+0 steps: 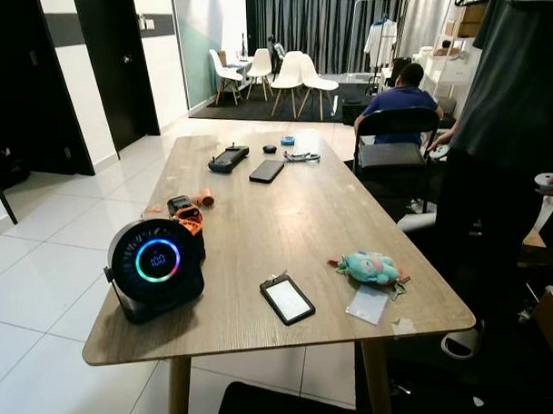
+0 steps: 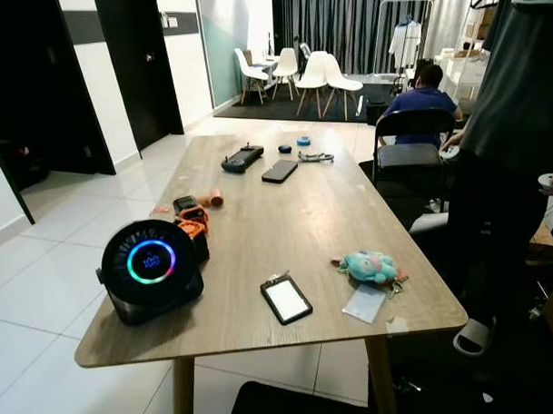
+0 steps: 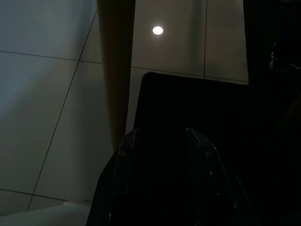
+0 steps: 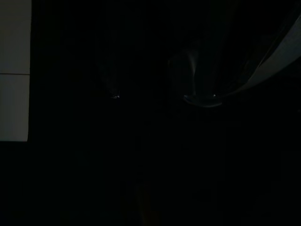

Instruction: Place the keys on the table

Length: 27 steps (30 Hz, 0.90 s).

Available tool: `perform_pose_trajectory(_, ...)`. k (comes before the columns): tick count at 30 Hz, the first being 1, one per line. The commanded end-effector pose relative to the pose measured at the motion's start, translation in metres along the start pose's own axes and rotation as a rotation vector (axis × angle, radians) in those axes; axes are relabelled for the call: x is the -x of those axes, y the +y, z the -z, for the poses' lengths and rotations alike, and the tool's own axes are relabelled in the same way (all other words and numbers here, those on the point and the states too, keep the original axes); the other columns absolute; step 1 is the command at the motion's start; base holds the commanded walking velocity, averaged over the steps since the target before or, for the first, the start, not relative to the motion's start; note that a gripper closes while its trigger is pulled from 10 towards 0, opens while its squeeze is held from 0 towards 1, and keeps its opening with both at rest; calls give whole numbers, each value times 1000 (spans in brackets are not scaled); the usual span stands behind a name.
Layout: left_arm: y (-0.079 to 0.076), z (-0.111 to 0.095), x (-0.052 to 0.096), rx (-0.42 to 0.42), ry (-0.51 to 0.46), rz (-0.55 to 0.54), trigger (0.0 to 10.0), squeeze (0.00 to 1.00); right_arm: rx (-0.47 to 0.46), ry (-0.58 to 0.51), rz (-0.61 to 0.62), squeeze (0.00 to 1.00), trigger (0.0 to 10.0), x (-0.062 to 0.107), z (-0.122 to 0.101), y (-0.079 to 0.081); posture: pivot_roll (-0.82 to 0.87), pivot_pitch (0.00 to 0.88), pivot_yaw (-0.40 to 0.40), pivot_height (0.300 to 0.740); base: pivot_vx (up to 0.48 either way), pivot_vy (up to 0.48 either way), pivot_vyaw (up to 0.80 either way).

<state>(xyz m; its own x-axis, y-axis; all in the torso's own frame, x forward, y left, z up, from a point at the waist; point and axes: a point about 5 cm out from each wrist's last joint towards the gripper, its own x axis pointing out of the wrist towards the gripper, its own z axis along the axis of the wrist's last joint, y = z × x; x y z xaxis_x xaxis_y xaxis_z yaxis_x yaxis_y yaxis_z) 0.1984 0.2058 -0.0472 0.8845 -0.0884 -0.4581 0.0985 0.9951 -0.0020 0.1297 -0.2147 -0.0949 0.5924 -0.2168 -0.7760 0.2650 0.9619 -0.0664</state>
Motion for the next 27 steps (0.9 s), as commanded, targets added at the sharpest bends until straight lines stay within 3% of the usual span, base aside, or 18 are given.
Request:
perform_pose_trajectory(1, 0, 7, 3, 4, 30, -12, 10000, 0, 12, 30, 5, 0, 10000, 1, 5, 3, -2, 60, 22, 740, 0, 0, 0)
perform_pose_trajectory(12, 1, 14, 2, -20, 89, -21, 10000, 0, 50, 25, 14, 0, 10000, 0, 2, 4, 3, 78, 27, 740, 0, 0, 0)
perform_pose_trajectory(21, -3, 15, 0, -31, 117, -17, 10000, 0, 43, 20, 12, 0, 10000, 0, 3, 4, 6, 83, 31, 740, 0, -390, 0)
perform_pose_trajectory(27, 0, 17, 0, -28, 142, -37, 10000, 0, 48, 23, 14, 0, 10000, 0, 3, 2, 7, 83, 32, 740, 0, 0, 0)
